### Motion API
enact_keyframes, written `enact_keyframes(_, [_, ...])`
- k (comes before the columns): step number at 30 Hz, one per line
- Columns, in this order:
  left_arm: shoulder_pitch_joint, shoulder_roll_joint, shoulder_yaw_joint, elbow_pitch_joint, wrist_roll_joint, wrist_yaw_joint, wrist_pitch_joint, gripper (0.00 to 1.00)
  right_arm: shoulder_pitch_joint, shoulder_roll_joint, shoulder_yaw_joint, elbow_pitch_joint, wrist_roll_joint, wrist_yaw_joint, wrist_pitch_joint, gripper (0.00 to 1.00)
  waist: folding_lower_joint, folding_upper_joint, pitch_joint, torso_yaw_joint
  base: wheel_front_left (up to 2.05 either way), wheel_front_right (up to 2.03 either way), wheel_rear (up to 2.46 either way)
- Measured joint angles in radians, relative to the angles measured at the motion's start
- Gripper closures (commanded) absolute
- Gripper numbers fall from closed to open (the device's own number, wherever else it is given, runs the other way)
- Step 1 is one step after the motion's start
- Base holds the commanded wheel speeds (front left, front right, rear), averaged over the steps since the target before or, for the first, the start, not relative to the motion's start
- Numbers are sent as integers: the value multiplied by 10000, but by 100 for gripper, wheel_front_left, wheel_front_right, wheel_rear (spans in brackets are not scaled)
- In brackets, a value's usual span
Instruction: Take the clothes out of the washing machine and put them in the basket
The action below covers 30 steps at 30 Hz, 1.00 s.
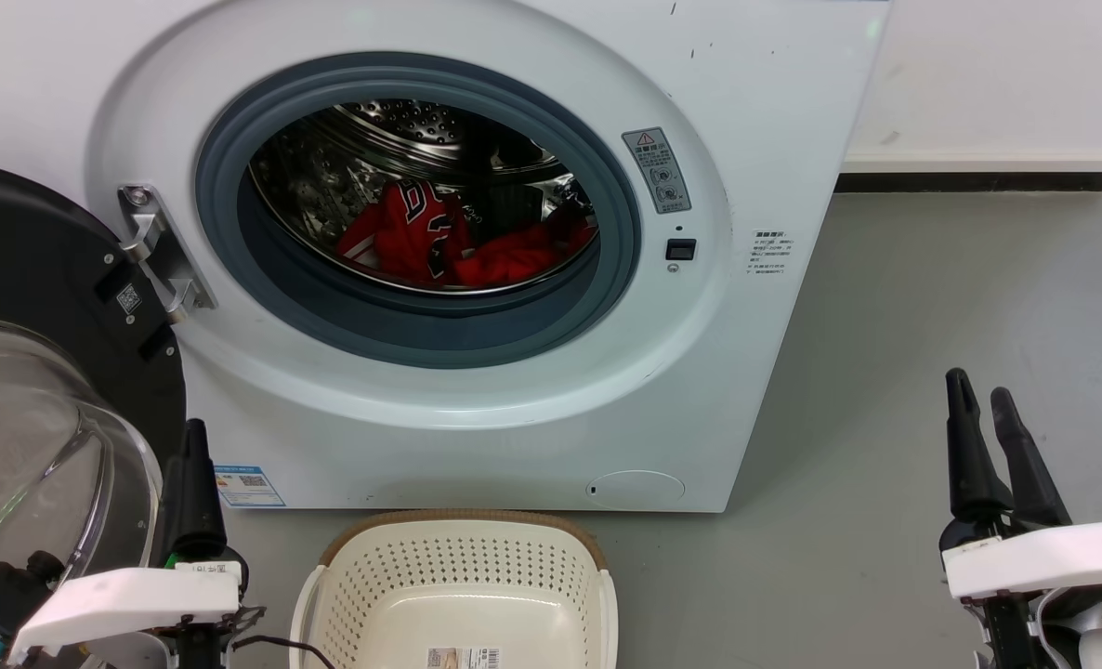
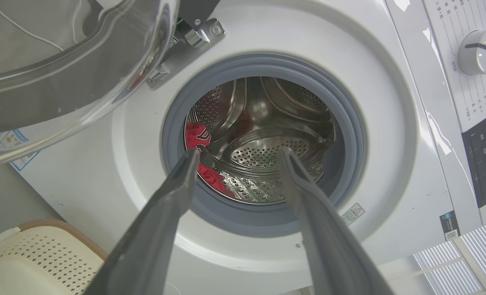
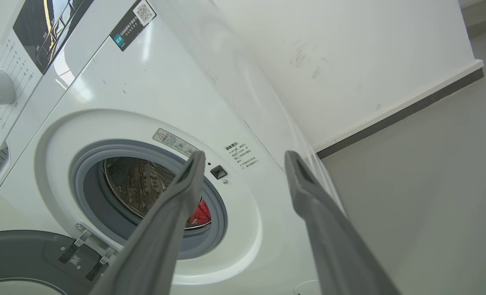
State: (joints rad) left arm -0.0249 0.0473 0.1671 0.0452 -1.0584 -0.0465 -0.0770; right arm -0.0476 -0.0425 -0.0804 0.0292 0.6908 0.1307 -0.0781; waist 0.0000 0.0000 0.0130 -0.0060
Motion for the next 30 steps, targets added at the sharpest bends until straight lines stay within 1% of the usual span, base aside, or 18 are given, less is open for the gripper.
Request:
enact_keyframes(2, [23, 4, 13, -107, 322, -119, -69, 0, 27, 0, 31, -151, -297, 0, -56, 0, 0, 0, 5, -3, 0, 0, 0])
enact_keyframes(7, [30, 4, -13, -454, 1170, -236, -244, 0, 50, -4, 33, -499, -878, 0, -199, 0, 0, 0, 27, -16, 0, 0, 0])
enact_keyframes(15, [210, 6, -508, -1028, 2748, -234, -468, 0, 157, -8, 309, -702, -2213, 0, -454, 0, 0, 0, 47, -20, 0, 0, 0])
enact_keyframes(20, [257, 10, -892, -1256, 3708, -165, -600, 0, 282, -12, 407, -830, -2999, 0, -585, 0, 0, 0, 66, -3, 0, 0, 0])
enact_keyframes(27, [335, 12, -1319, -1400, 5062, 40, -773, 0, 307, -15, 435, -861, -3988, 0, -763, 0, 0, 0, 81, 6, 0, 0, 0])
enact_keyframes(30, [398, 12, -1498, -1404, 5521, 201, -861, 0, 354, -21, 424, -857, -4422, 0, -819, 0, 0, 0, 86, 14, 0, 0, 0])
